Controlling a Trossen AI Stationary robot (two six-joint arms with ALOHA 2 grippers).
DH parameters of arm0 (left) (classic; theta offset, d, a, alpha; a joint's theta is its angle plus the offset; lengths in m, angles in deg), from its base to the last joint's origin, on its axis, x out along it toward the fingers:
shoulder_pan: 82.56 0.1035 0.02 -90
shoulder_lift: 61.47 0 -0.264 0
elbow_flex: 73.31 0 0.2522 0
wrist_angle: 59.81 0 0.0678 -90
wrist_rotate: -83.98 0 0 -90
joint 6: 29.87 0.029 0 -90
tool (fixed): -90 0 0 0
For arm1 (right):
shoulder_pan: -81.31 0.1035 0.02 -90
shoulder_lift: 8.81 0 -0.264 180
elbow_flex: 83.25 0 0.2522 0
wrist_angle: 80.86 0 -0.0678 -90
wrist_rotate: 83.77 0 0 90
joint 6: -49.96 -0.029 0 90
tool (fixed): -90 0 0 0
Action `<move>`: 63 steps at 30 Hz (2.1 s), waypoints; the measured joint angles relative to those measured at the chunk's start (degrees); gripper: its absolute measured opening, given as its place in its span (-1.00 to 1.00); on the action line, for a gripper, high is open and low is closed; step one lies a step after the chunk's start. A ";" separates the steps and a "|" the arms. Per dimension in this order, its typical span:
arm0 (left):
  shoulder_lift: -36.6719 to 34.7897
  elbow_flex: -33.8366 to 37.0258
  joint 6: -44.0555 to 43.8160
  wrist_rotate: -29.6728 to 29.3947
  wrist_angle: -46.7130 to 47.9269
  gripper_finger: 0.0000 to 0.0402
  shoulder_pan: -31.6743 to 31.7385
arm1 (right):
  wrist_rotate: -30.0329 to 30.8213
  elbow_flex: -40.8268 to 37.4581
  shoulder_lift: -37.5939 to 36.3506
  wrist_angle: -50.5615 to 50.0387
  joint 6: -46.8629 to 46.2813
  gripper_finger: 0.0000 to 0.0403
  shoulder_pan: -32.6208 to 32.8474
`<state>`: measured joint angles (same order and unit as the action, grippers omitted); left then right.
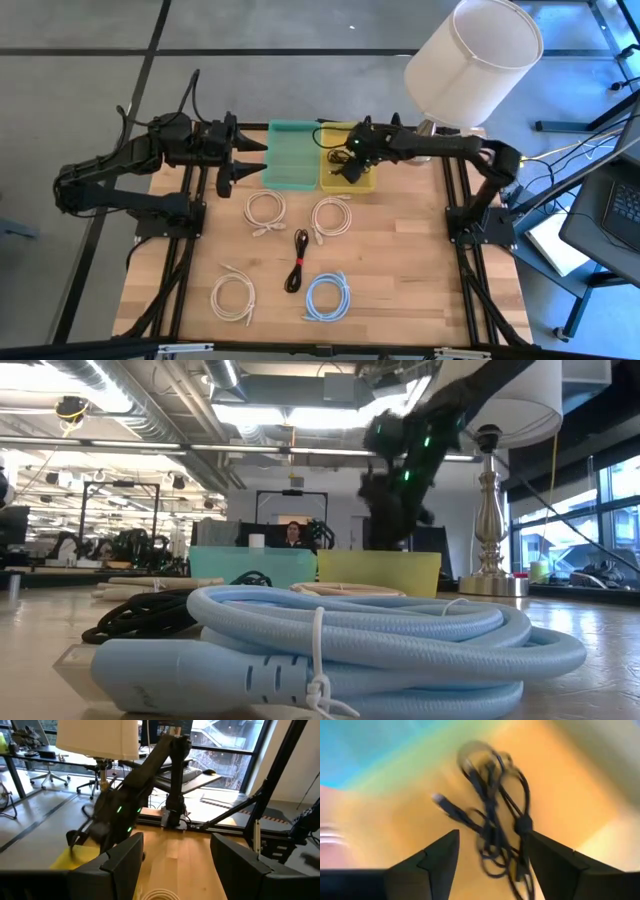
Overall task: Pick & Place USB Port
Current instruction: Put the black charger cable into the yellow bin
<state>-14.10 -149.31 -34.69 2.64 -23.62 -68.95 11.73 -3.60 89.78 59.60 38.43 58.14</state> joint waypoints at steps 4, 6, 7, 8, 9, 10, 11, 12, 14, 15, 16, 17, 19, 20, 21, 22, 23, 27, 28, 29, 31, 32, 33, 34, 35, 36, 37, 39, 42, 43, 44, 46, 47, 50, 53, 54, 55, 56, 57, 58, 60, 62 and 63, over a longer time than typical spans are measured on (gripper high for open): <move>-0.08 0.00 0.04 0.00 1.56 0.12 0.00 | -0.94 0.04 -7.74 -3.19 -3.65 0.03 2.63; -0.29 0.00 -0.12 -0.04 3.76 0.12 0.00 | -2.04 0.04 -11.91 -5.94 -5.50 -0.02 5.36; -0.36 0.00 -0.60 -0.07 4.72 0.12 -0.01 | -2.52 0.04 -13.96 -6.73 -6.10 -0.05 7.14; -0.45 0.00 -1.17 -0.08 5.88 0.12 -0.02 | -2.96 0.04 -16.06 -7.84 -6.89 -0.07 9.23; -0.56 0.02 -1.75 -0.15 6.98 0.12 -0.01 | -3.47 0.04 -18.02 -8.67 -8.22 -0.09 11.46; -0.63 0.02 -2.26 -0.24 7.67 0.12 0.00 | -4.54 0.04 -19.91 -8.87 -9.69 -0.11 13.70; -0.74 0.02 -2.87 -0.21 8.17 0.12 -0.02 | -5.66 0.04 -21.60 -9.10 -11.26 -0.13 16.02; -0.84 0.02 -3.59 -0.20 8.90 0.12 -0.01 | -6.28 0.04 -23.15 -9.23 -12.97 -0.15 18.62; -0.84 0.02 -5.86 0.11 11.23 0.12 -0.02 | -6.01 0.04 -25.91 -9.40 -16.94 -0.18 23.64; -0.82 0.02 -7.42 0.08 13.32 0.12 -0.09 | -5.08 0.04 -27.14 -9.39 -19.00 -0.19 26.07; -0.80 0.02 -9.36 0.15 15.75 0.12 -0.13 | -3.65 0.04 -28.35 -9.49 -20.88 -0.20 28.37; -0.69 0.02 -11.48 0.23 18.51 0.12 -0.35 | -1.87 0.04 -29.37 -9.39 -22.54 -0.21 30.55; 0.03 0.02 -15.39 0.18 25.07 0.12 -1.31 | 3.05 0.04 -31.32 -9.65 -25.04 -0.23 34.21; 0.45 0.09 -17.81 -0.34 28.24 0.12 -2.11 | 5.68 0.04 -32.18 -9.61 -25.72 -0.24 35.66; 0.67 0.56 -20.93 -0.82 30.75 0.12 -3.16 | 8.24 0.04 -32.97 -9.52 -26.01 -0.25 36.87; 0.76 1.40 -24.59 -1.24 32.45 0.12 -4.46 | 10.13 0.04 -33.64 -9.62 -25.99 -0.26 37.97; 0.89 2.77 -28.25 -1.83 32.79 0.12 -6.09 | 11.50 0.04 -34.37 -9.60 -25.73 -0.26 38.96; 1.93 9.94 -41.18 -4.68 29.39 0.12 -13.62 | 14.50 0.04 -36.62 -9.66 -24.26 -0.29 41.42; 2.53 11.74 -44.54 -5.04 27.87 0.12 -15.40 | 15.15 0.04 -37.01 -9.62 -24.01 -0.30 41.83; 3.25 13.44 -47.89 -6.23 26.73 0.12 -17.12 | 15.92 0.04 -37.36 -9.65 -23.77 -0.30 42.16; 5.23 17.00 -55.44 -9.49 22.13 0.12 -20.71 | 17.27 0.04 -37.87 -9.74 -22.44 -0.32 42.58; 6.48 18.75 -58.61 -10.87 18.22 0.12 -22.50 | 17.70 0.04 -38.05 -9.72 -21.78 -0.32 42.68; 7.82 20.31 -61.00 -11.58 14.02 0.12 -24.12 | 17.95 0.04 -38.20 -9.69 -20.99 -0.33 42.71; 9.54 21.69 -63.01 -11.96 9.60 0.12 -25.64 | 18.31 0.04 -38.33 -9.70 -20.13 -0.33 42.70; 11.43 22.76 -64.51 -12.35 4.74 0.12 -26.96 | 18.51 0.04 -38.38 -9.70 -19.16 -0.34 42.69; 13.38 23.60 -65.86 -12.71 0.38 0.12 -28.15 | 18.56 0.04 -38.41 -9.62 -18.16 -0.35 42.64; 15.44 24.08 -67.03 -13.28 -2.66 0.12 -29.26 | 18.72 0.04 -38.41 -9.68 -17.47 -0.35 42.62; 20.00 24.13 -68.63 -14.15 -7.22 0.12 -30.77 | 18.69 0.04 -38.41 -9.70 -15.81 -0.36 42.63; 25.97 24.15 -71.58 -13.35 -10.85 0.12 -31.93 | 18.62 0.04 -38.41 -9.68 -13.73 -0.38 42.66; 27.73 24.15 -73.01 -13.10 -12.15 0.12 -32.05 | 18.62 0.04 -38.41 -9.67 -13.24 -0.39 42.65; 29.29 24.15 -74.16 -13.03 -13.10 0.12 -32.20 | 18.60 0.04 -38.41 -9.62 -12.50 -0.40 42.64; 32.30 24.15 -76.16 -12.78 -15.79 0.12 -32.63 | 18.47 0.04 -38.43 -9.59 -11.54 -0.41 42.66; 33.65 24.15 -76.82 -12.55 -16.97 0.12 -32.76 | 18.05 0.04 -38.43 -9.56 -11.01 -0.41 42.66; 37.62 24.14 -77.56 -12.37 -20.73 0.12 -32.81 | 16.95 0.04 -38.43 -9.28 -10.33 -0.41 42.66; 41.52 24.13 -77.55 -11.91 -22.98 0.12 -32.05 | 16.89 0.04 -38.43 -9.34 -10.08 -0.41 42.66; 42.72 24.13 -77.55 -11.37 -23.38 0.12 -31.66 | 16.77 0.04 -38.43 -9.33 -9.80 -0.41 42.66; 43.98 24.15 -77.52 -10.64 -24.27 0.12 -31.20 | 16.72 0.04 -38.45 -9.31 -9.42 -0.41 42.66; 45.25 24.13 -77.53 -9.65 -25.88 0.12 -30.79 | 16.15 0.04 -38.51 -9.33 -9.10 -0.41 42.66; 45.98 24.06 -77.48 -8.73 -26.81 0.12 -30.38 | 15.58 0.03 -38.60 -9.35 -9.04 -0.41 42.66; 47.01 23.94 -77.19 -7.79 -28.79 0.12 -30.10 | 15.39 0.04 -38.69 -9.34 -9.03 -0.41 42.66; 48.51 23.52 -76.77 -6.75 -31.00 0.12 -29.55 | 15.25 0.02 -38.94 -9.44 -9.03 -0.41 42.66; 49.59 22.68 -75.92 -5.99 -32.23 0.12 -29.12 | 15.24 0.02 -39.34 -9.38 -9.11 -0.41 42.66; 50.12 22.01 -75.21 -5.82 -32.22 0.12 -28.89 | 15.26 0.02 -39.57 -9.42 -9.18 -0.41 42.66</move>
<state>36.01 -127.30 -109.89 -3.18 -55.85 -97.84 26.99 -3.58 50.21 50.18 29.25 100.80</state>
